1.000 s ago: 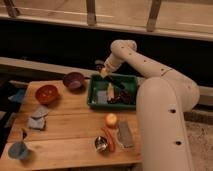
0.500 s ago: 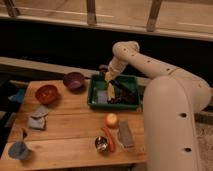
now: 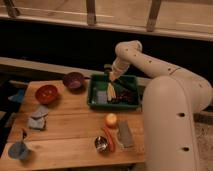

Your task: Wipe tray with brush

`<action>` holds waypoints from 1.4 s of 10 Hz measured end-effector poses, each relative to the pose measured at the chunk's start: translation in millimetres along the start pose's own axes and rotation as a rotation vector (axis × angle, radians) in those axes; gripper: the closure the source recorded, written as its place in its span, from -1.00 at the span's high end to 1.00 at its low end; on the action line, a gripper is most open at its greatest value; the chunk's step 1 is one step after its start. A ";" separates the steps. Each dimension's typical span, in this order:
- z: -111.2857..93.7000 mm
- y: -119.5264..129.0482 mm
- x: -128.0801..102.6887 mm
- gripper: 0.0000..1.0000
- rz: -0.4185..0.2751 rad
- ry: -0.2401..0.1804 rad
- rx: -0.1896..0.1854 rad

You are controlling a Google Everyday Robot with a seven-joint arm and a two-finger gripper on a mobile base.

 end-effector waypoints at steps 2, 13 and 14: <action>11.3 15.8 -22.9 -1.00 -0.030 0.004 0.001; -35.7 -23.2 33.6 -1.00 -0.040 0.165 0.247; -35.7 -37.0 45.8 -1.00 -0.011 0.197 0.257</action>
